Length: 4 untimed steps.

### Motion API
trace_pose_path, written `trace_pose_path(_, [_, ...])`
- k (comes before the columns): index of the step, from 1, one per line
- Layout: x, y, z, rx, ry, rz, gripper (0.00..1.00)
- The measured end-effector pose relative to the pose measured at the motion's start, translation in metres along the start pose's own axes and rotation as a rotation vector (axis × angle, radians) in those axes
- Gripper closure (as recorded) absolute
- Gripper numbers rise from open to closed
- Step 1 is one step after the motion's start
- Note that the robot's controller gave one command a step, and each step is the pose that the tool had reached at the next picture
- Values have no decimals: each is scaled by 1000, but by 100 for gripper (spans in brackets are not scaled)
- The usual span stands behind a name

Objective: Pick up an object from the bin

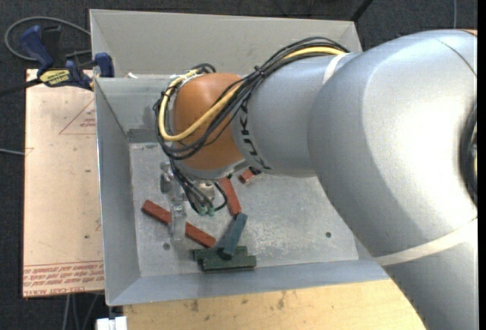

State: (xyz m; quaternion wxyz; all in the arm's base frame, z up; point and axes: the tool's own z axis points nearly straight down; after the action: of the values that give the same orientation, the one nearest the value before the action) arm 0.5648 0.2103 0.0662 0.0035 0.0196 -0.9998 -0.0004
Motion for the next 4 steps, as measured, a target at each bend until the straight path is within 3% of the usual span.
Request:
trace_pose_path(1, [39, 2, -34, -1, -7, 114, 0])
trace_pose_path(2, [54, -30, -33, 1, -5, 215, 0])
trace_pose_path(3, [68, -28, -2, 0, -4, 276, 0])
trace_pose_path(4, [68, -28, -2, -1, -7, 277, 0])
